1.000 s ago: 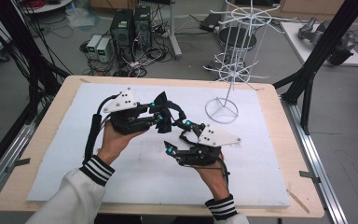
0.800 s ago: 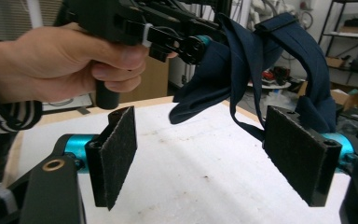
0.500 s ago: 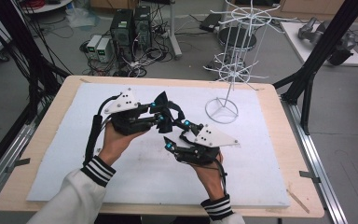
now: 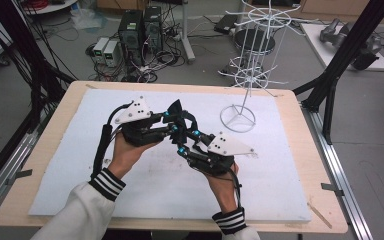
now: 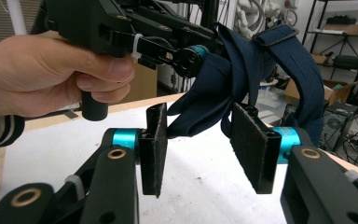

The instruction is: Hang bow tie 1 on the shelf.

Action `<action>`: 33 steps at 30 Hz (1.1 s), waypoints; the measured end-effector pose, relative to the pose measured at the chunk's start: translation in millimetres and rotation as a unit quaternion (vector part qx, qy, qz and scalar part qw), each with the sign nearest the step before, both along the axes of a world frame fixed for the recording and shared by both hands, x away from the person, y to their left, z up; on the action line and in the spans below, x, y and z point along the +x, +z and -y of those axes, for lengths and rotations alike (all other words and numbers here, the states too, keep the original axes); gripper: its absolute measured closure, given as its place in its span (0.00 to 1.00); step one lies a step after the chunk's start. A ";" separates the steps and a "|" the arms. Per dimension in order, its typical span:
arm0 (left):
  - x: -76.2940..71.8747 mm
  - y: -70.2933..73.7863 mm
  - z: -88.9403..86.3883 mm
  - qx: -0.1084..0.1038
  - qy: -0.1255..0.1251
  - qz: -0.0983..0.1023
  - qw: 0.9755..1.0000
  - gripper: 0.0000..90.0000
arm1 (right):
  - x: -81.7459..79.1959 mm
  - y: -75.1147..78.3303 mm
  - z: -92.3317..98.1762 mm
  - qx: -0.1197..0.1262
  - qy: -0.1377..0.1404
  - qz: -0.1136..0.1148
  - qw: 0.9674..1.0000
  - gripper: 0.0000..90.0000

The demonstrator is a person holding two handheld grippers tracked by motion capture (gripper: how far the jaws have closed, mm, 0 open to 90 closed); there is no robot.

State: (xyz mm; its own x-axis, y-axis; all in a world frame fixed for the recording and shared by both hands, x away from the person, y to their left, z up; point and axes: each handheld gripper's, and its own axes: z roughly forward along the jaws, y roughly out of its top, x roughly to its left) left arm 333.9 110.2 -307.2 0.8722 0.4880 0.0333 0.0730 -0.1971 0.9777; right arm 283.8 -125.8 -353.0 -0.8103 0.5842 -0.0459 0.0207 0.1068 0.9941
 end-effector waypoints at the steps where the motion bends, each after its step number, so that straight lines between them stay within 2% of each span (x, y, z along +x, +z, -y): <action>1: -0.5 0.0 0.0 0.000 0.001 0.000 1.000 0.78 | 0.0 0.1 -0.5 0.003 0.001 -0.004 1.000 0.63; 4: -1.3 -0.6 1.1 0.001 0.000 0.002 1.000 0.78 | 0.9 0.4 -2.1 0.013 -0.002 -0.010 1.000 0.63; 7: -1.8 -0.7 0.6 0.001 0.002 0.004 1.000 0.78 | 1.6 1.3 -3.2 0.016 -0.007 -0.017 1.000 0.68; 11: -2.1 -0.4 -0.6 0.003 0.005 0.008 1.000 0.78 | 2.6 2.2 -3.7 0.016 -0.006 -0.022 1.000 0.76; 15: -1.8 -0.8 -2.4 0.001 0.008 0.007 1.000 0.78 | 3.5 3.2 -4.4 0.014 -0.009 -0.032 0.999 0.90; 17: -1.9 -1.2 -2.7 0.001 0.008 0.008 1.000 0.78 | 3.9 3.8 -4.3 0.014 -0.009 -0.035 0.999 0.94; 22: -1.0 -1.3 -3.5 0.001 0.008 0.007 1.000 0.78 | 4.8 5.1 -4.4 0.013 -0.011 -0.045 0.999 0.96; 26: 0.5 -1.6 -4.7 -0.002 0.006 0.003 1.000 0.77 | 4.6 6.9 -4.9 0.008 -0.012 -0.045 0.999 0.96; 30: 0.9 -2.2 -5.6 0.000 0.011 -0.001 1.000 0.70 | 4.6 7.3 -4.6 0.003 -0.014 -0.042 0.999 0.96; 33: 2.4 -2.6 -9.0 -0.006 0.015 -0.004 1.000 0.55 | 3.5 7.8 -3.3 -0.001 -0.016 -0.043 0.999 0.96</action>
State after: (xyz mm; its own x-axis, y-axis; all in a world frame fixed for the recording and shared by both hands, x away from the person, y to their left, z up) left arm 336.2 119.2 -309.8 0.8573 0.5143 0.0213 0.0860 -0.1838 0.9792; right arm 287.3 -122.5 -345.2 -0.7919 0.6102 0.0220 0.1091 0.1060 0.9884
